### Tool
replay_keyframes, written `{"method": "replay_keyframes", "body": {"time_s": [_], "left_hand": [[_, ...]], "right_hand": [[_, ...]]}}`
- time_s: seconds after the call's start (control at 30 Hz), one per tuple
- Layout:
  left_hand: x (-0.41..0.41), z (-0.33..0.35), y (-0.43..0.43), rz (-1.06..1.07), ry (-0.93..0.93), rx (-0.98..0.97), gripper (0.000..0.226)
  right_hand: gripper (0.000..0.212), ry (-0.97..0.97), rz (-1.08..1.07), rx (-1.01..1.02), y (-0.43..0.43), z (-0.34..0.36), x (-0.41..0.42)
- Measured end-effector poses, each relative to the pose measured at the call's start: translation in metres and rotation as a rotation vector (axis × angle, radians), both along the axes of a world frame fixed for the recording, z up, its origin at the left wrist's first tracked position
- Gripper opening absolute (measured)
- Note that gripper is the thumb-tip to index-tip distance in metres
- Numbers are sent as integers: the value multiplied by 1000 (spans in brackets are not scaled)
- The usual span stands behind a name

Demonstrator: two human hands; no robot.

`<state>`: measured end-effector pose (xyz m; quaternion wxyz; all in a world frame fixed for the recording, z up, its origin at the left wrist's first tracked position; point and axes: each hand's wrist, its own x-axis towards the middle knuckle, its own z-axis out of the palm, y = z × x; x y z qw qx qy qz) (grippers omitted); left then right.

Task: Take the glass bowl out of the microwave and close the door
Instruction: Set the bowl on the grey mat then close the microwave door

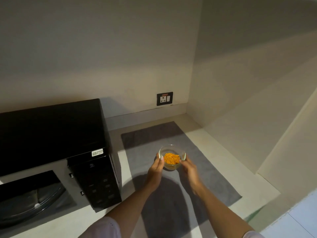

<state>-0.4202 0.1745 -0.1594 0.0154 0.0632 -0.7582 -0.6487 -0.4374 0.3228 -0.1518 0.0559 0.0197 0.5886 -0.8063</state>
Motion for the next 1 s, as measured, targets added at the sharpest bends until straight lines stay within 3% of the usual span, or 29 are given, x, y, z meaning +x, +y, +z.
{"method": "replay_keyframes", "body": {"time_s": [0.17, 0.33, 0.57, 0.87, 1.0], "left_hand": [[-22, -2, 9, 4, -61, 47, 47], [-35, -4, 15, 55, -59, 12, 46], [-35, -20, 12, 50, -89, -51, 55], [-33, -13, 22, 59, -111, -53, 58], [-27, -9, 18, 21, -114, -107, 65]], "right_hand": [[23, -70, -52, -25, -3, -17, -27], [33, -52, -54, 43, -4, -32, -49], [38, -74, -79, 294, 0, -58, -54], [43, -41, -41, 319, 6, -55, -48], [56, -17, -68, 335, 9, -46, -37]]}}
